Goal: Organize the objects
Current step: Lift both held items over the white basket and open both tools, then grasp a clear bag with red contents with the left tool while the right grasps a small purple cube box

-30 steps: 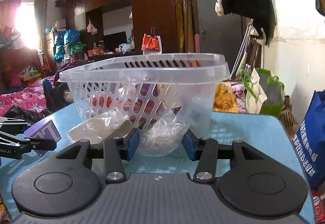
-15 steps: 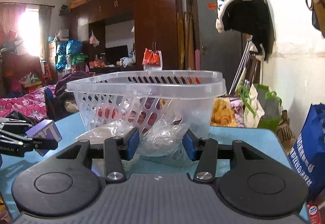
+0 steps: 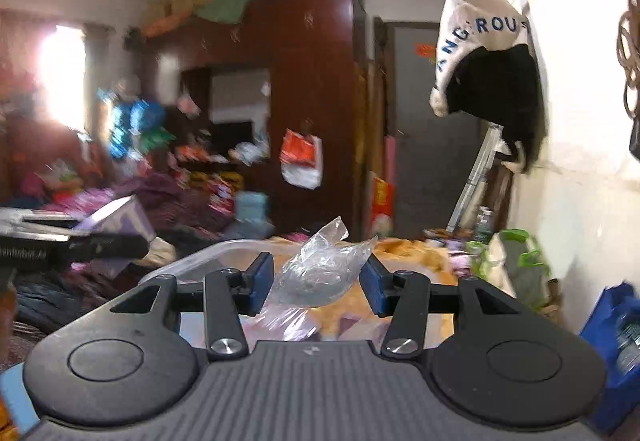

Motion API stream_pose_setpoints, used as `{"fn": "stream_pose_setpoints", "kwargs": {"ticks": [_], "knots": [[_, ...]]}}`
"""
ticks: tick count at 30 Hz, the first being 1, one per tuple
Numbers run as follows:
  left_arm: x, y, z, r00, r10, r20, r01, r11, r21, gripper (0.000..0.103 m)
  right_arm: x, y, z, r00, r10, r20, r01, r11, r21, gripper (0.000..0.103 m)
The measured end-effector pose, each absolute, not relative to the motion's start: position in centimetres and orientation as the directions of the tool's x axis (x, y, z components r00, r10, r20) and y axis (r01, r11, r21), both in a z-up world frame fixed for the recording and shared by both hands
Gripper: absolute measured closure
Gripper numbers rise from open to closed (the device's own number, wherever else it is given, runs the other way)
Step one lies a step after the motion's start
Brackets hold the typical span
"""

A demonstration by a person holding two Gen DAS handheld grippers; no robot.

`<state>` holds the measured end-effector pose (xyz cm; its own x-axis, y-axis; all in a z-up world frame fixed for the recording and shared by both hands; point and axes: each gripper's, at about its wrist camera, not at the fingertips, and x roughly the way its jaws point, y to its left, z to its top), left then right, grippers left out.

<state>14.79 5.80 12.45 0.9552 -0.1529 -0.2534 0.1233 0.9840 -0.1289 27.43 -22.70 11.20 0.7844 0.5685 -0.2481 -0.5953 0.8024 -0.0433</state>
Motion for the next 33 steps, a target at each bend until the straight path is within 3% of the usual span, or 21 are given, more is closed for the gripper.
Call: {"fn": "stream_pose_setpoints", "kwargs": {"ticks": [2,3,4,5,7,9,11,15,20,28,31,32,33], "knots": [[18.5,5.5,12.6,0.934,-0.162,-0.319,0.119,0.981,-0.15,0.044,29.3,-21.8,10.8,0.787,0.548,-0.284,-0.58,0.813,-0.039,0.05],[19.9,5.2,12.3,0.923,-0.166,-0.347,0.119,0.981,-0.154,0.042,30.2,-21.4,10.5,0.792,0.535,-0.295,-0.571,0.82,-0.047,0.038],[21.3,5.0,11.7,0.912,-0.167,-0.374,0.118,0.981,-0.151,0.032,30.7,-21.2,10.1,0.799,0.518,-0.307,-0.558,0.828,-0.057,0.028],[22.1,4.9,11.2,0.905,-0.157,-0.395,0.107,0.983,-0.147,0.024,30.8,-21.2,9.8,0.806,0.509,-0.303,-0.549,0.834,-0.058,0.01],[22.8,4.5,10.2,0.897,-0.12,-0.426,0.072,0.989,-0.126,0.024,29.9,-22.0,9.2,0.802,0.526,-0.284,-0.556,0.83,-0.032,0.005],[21.4,4.8,9.8,0.907,-0.126,-0.403,0.079,0.988,-0.131,0.024,27.9,-23.6,8.6,0.774,0.58,-0.254,-0.599,0.801,0.001,0.0],[18.6,5.0,9.7,0.926,-0.147,-0.348,0.104,0.985,-0.14,0.023,25.6,-25.2,7.7,0.753,0.618,-0.226,-0.632,0.775,0.011,0.0],[13.3,4.7,7.7,0.947,-0.177,-0.27,0.142,0.98,-0.142,0.011,21.3,-27.3,4.2,0.713,0.663,-0.228,-0.673,0.738,0.042,0.0],[11.8,4.9,3.3,0.932,-0.153,-0.328,0.12,0.986,-0.12,0.011,19.9,-26.8,-0.2,0.608,0.726,-0.321,-0.742,0.664,0.095,0.0],[11.9,6.4,0.4,0.916,-0.175,-0.362,0.109,0.975,-0.195,0.011,19.8,-22.8,-1.1,0.52,0.731,-0.442,-0.814,0.581,0.002,0.002],[11.2,5.7,0.4,0.927,-0.164,-0.337,0.114,0.98,-0.164,0.011,20.5,-22.5,-1.9,0.486,0.723,-0.49,-0.823,0.568,0.022,0.041],[11.2,5.1,0.6,0.929,-0.171,-0.329,0.124,0.98,-0.157,0.011,20.7,-22.6,-2.0,0.477,0.727,-0.493,-0.824,0.565,0.036,0.051],[11.0,4.7,0.7,0.929,-0.182,-0.322,0.139,0.978,-0.153,0.011,20.5,-23.0,-2.0,0.48,0.735,-0.478,-0.824,0.564,0.04,0.051]]}}
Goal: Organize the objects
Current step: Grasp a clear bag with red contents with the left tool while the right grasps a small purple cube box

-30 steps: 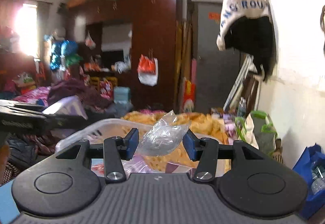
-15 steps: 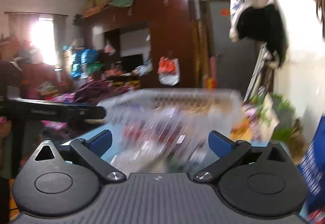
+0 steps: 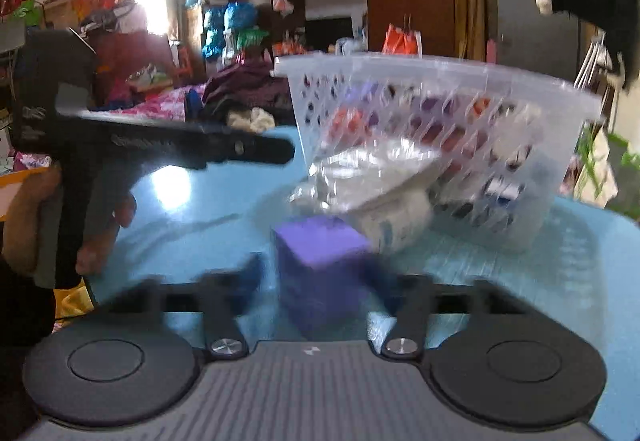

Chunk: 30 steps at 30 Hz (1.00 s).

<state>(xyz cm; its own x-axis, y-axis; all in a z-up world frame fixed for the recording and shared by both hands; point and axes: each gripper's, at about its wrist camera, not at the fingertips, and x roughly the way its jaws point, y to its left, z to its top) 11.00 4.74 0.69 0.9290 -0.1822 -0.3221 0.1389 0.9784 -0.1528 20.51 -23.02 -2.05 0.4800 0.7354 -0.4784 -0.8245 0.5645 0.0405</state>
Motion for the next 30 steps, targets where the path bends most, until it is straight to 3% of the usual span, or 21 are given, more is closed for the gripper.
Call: {"fn": "stream_pose_setpoints", "kwargs": {"ticks": [6,9,17,21,23,27,30], "knots": [[11.5,1.0,1.3,0.925,-0.21,-0.316,0.199,0.978,-0.068,0.011,20.9,-27.6,-1.3,0.628,0.711,-0.316,-0.725,0.683,0.095,0.051],[12.9,-1.2,1.2,0.914,-0.203,-0.352,0.209,0.978,-0.022,0.011,22.1,-29.4,-1.2,0.631,0.708,-0.316,-0.702,0.695,0.155,0.051],[13.5,-2.5,0.4,0.913,-0.121,-0.389,0.151,0.987,0.048,0.011,22.2,-30.5,-1.1,0.629,0.696,-0.346,-0.699,0.701,0.141,0.051],[13.3,-0.1,0.7,0.907,-0.108,-0.406,0.119,0.993,0.001,0.011,21.9,-29.7,-1.4,0.631,0.69,-0.354,-0.705,0.701,0.107,0.051],[13.4,1.1,0.7,0.906,-0.093,-0.414,0.092,0.996,-0.022,0.018,21.8,-29.9,-1.4,0.627,0.693,-0.355,-0.707,0.698,0.113,0.051],[15.1,1.7,0.0,0.857,-0.052,-0.513,0.084,0.996,0.038,0.021,21.7,-29.9,-1.5,0.627,0.693,-0.358,-0.709,0.697,0.107,0.05],[16.0,1.3,-0.4,0.84,-0.044,-0.541,0.096,0.993,0.068,0.022,21.7,-29.8,-1.5,0.626,0.692,-0.36,-0.711,0.696,0.101,0.05]]}}
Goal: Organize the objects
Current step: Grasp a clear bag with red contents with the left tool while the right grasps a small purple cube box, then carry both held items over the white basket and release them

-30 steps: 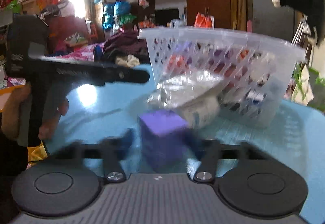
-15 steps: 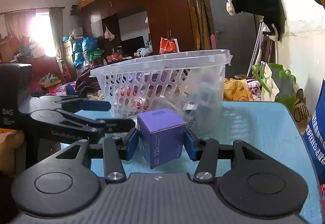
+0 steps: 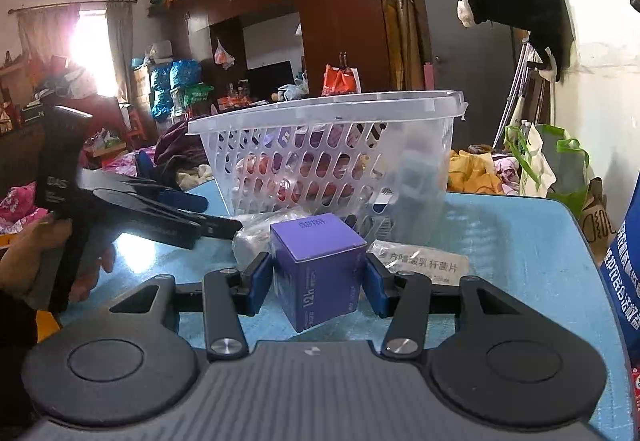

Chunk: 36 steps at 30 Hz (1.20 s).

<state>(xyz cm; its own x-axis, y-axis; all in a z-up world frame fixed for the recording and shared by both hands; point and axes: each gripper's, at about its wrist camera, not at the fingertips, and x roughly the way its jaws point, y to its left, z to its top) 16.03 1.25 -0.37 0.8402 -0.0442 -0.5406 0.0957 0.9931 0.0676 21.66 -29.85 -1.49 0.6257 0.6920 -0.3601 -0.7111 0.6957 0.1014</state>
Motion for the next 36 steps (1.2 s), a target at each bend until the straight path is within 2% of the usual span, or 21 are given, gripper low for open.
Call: {"fn": "stream_pose_setpoints", "kwargs": {"ticks": [3,6,7,8,18,23,25,29,32,36], "knots": [[16.8,0.3,-1.0,0.814,-0.054,-0.579,0.133,0.986,0.096,0.022,21.7,-29.9,-1.5,0.625,0.692,-0.361,-0.711,0.695,0.102,0.05],[16.6,-0.2,-0.7,0.828,-0.055,-0.557,0.134,0.986,0.101,0.025,21.6,-29.9,-1.4,0.627,0.691,-0.36,-0.712,0.696,0.097,0.05],[16.5,-0.3,-0.7,0.83,-0.061,-0.555,0.137,0.986,0.097,0.036,21.6,-29.9,-1.4,0.627,0.69,-0.36,-0.711,0.696,0.096,0.05],[16.4,-0.3,-0.7,0.827,-0.061,-0.559,0.138,0.986,0.097,0.057,21.6,-29.9,-1.4,0.627,0.691,-0.36,-0.712,0.696,0.097,0.05],[12.3,1.7,0.3,0.887,-0.065,-0.457,0.096,0.994,0.046,0.057,21.4,-29.9,-1.5,0.637,0.687,-0.35,-0.708,0.701,0.086,0.05],[11.2,1.0,0.5,0.899,-0.061,-0.433,0.097,0.993,0.061,0.057,20.6,-30.3,-1.3,0.68,0.67,-0.298,-0.684,0.726,0.073,0.051],[10.8,0.8,0.8,0.908,-0.061,-0.414,0.095,0.994,0.062,0.057,20.5,-30.5,-0.7,0.66,0.699,-0.276,-0.7,0.705,0.112,0.051],[9.8,0.7,2.5,0.934,-0.053,-0.354,0.076,0.996,0.052,0.057,19.4,-29.9,2.4,0.697,0.686,-0.208,-0.69,0.721,0.066,0.051],[9.2,1.1,5.8,0.96,-0.058,-0.275,0.071,0.997,0.035,0.056,19.9,-28.8,6.4,0.702,0.693,-0.163,-0.695,0.717,0.053,0.051],[12.4,1.2,11.7,0.976,-0.017,-0.218,0.026,0.999,0.041,0.056,23.4,-25.3,11.5,0.752,0.637,-0.167,-0.647,0.762,-0.005,0.051]]}}
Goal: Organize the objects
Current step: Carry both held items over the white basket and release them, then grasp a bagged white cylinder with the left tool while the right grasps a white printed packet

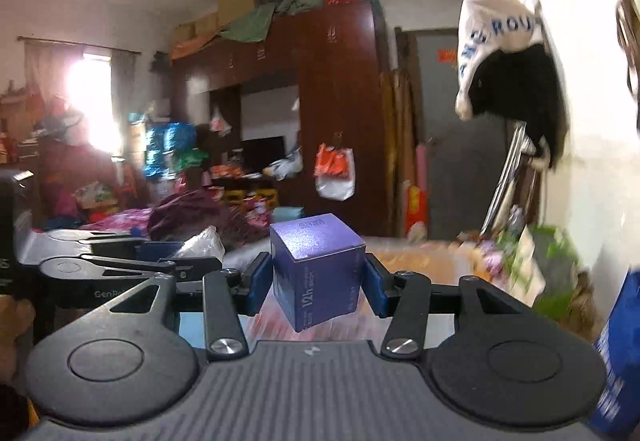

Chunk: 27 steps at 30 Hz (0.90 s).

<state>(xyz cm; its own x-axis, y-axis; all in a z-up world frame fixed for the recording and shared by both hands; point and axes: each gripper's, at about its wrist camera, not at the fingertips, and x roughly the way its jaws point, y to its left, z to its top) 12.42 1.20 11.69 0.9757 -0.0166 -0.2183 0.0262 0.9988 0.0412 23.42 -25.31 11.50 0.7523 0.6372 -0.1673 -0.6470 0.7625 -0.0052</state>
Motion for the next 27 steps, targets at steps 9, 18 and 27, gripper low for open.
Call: {"fn": "stream_pose_setpoints", "kwargs": {"ticks": [9,18,27], "knots": [[23.1,2.3,12.6,0.93,0.038,-0.366,-0.033,0.999,0.02,0.033,31.1,-20.4,10.9,0.796,0.52,-0.31,-0.565,0.822,-0.072,0.018],[18.1,2.3,11.1,0.952,-0.019,-0.306,0.008,0.999,-0.036,0.019,25.4,-26.6,9.4,0.784,0.579,-0.224,-0.593,0.805,0.004,0.0],[12.7,-1.9,5.0,0.925,-0.112,-0.364,0.125,0.992,0.011,0.01,24.7,-30.1,2.2,0.772,0.526,-0.356,-0.524,0.844,0.112,0.0]]}}
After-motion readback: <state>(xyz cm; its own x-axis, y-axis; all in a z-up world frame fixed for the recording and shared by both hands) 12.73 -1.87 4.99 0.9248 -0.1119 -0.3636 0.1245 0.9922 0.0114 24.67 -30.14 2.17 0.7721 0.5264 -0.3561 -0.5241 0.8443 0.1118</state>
